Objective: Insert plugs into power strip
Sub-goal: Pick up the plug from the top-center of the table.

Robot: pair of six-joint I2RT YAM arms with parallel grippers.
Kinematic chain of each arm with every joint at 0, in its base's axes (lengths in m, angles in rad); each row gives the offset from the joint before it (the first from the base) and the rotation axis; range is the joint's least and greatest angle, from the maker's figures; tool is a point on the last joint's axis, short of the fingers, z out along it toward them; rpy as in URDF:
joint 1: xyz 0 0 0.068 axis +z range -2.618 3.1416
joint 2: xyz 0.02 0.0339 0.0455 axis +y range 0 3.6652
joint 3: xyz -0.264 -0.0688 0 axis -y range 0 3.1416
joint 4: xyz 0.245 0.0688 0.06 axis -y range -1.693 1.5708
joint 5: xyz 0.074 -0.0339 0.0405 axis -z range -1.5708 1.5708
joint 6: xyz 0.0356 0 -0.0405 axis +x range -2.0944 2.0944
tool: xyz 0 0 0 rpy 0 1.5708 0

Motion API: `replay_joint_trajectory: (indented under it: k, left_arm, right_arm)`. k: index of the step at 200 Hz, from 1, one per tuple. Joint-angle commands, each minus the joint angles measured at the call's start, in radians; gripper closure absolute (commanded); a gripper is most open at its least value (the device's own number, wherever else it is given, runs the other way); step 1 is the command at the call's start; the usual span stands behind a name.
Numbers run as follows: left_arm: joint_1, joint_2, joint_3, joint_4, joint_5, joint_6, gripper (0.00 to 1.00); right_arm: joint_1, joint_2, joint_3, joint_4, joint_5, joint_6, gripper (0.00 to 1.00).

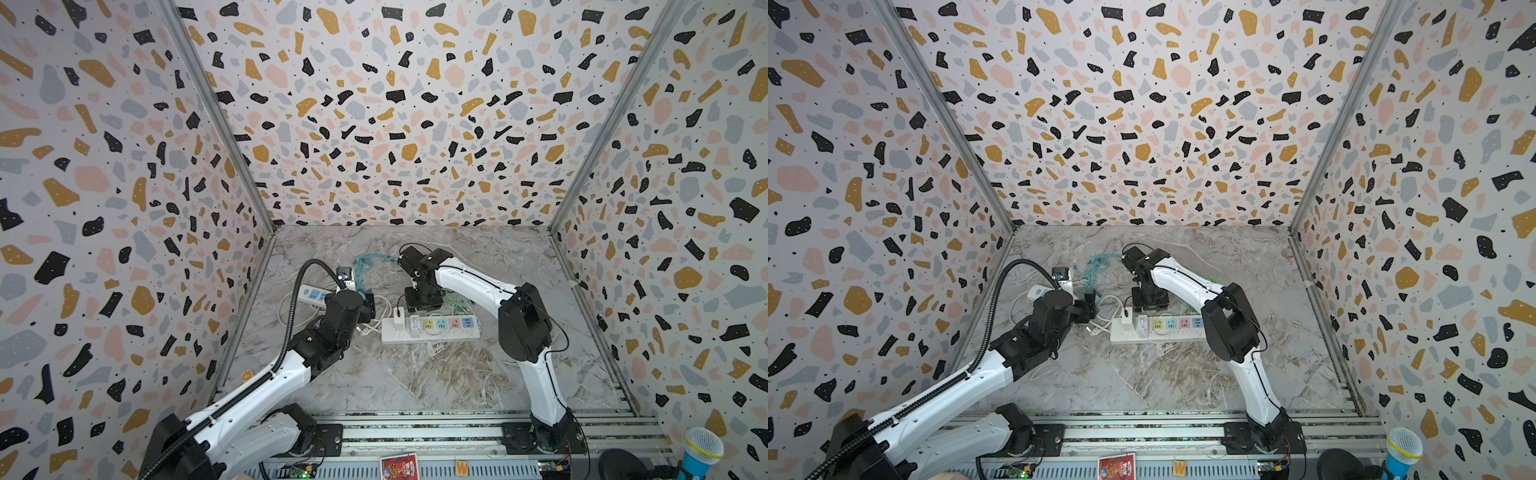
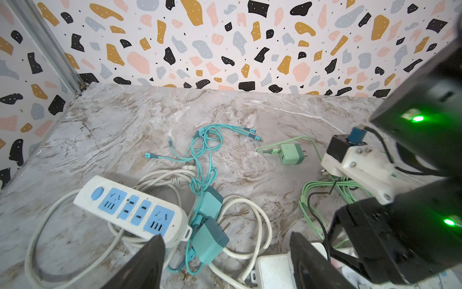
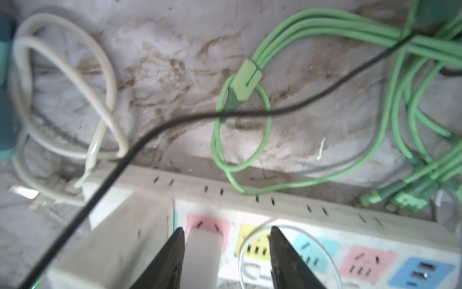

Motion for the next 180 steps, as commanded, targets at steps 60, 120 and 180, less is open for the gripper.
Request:
replay_joint_trajectory:
  k: [60, 120, 180]
  left_arm:
    - [-0.042, 0.137, 0.059, 0.067, 0.077, 0.003, 0.27]
    - [-0.133, 0.212, 0.049, 0.083, 0.023, -0.037, 0.28]
    - [-0.142, 0.253, 0.165, 0.034, -0.075, 0.03, 0.28]
  right_arm:
    - [-0.082, -0.242, -0.208, 0.152, -0.05, -0.057, 0.44]
    - [-0.27, -0.365, -0.367, 0.269, -0.097, -0.124, 0.44]
    - [-0.485, -0.428, -0.45, 0.37, -0.167, -0.187, 0.44]
